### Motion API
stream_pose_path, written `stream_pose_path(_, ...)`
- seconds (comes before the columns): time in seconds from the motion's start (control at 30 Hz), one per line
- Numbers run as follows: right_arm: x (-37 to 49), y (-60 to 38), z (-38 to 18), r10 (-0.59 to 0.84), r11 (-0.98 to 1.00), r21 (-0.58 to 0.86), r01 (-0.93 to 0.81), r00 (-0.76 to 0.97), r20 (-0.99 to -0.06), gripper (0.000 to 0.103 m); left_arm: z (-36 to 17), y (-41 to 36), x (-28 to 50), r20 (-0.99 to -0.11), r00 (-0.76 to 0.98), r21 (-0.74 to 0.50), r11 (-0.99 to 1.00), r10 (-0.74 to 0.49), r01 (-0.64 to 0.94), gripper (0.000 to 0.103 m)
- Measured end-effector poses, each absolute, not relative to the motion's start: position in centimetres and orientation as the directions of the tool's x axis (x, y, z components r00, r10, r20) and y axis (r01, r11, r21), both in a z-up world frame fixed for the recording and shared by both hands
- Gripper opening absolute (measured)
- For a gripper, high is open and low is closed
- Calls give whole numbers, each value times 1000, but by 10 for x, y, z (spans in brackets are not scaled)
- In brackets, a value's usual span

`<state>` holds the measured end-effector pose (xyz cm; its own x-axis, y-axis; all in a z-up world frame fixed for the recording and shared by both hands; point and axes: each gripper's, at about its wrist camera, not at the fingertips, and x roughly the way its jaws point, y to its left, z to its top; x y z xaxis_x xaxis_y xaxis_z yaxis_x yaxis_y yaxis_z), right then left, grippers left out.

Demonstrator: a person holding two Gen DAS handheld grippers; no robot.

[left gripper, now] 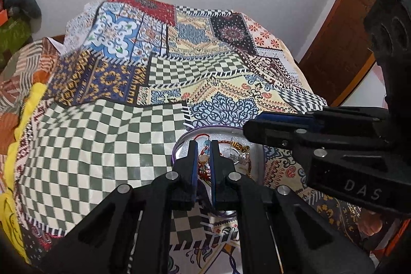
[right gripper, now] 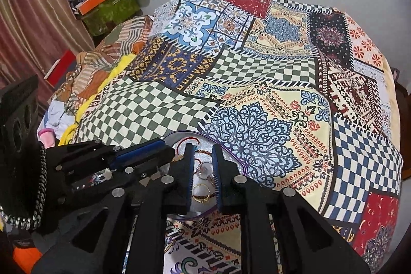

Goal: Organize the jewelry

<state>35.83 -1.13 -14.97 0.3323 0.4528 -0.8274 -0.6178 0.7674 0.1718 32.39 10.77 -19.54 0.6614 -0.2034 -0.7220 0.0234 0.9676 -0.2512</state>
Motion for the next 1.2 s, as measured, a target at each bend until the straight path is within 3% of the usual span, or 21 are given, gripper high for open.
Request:
stream_pose_path(0.37,309,-38,-92,476,787,85,-611,513,-715,15,-120,103,262,-608,789,-143,990,-89,2,12)
stream_pose_path(0.73,208,-87,6,540,808,8,-590,733,-414,15,-12,78,159,-318,948,-71,997,-18,-5,19)
stream_pose_path(0.83,178,-100,29,547,819,8,-573,778,-310,15,10,70,127,-227,974,-65,998,-5,-10,28)
stream_pose_path(0.9,159,-108,40,550,824,7,-567,796,-252,21,21,64,104,-167,986,-59,998,4,-14,36)
stream_pose_path(0.97,145,-115,48,546,832,17,-554,814,-198,51,29,60,85,-126,992,-49,998,23,-30,49)
stream_pose_path(1.0,140,-117,49,544,835,21,-549,820,-180,57,31,57,79,-113,993,-48,998,30,-36,58)
stream_pose_path(1.13,114,-122,54,498,865,1,-501,861,-106,70,35,50,56,-79,995,-40,997,63,-67,73)
stream_pose_path(1.2,108,-121,52,475,879,2,-477,875,-88,85,36,48,48,-69,994,-43,995,87,-90,84)
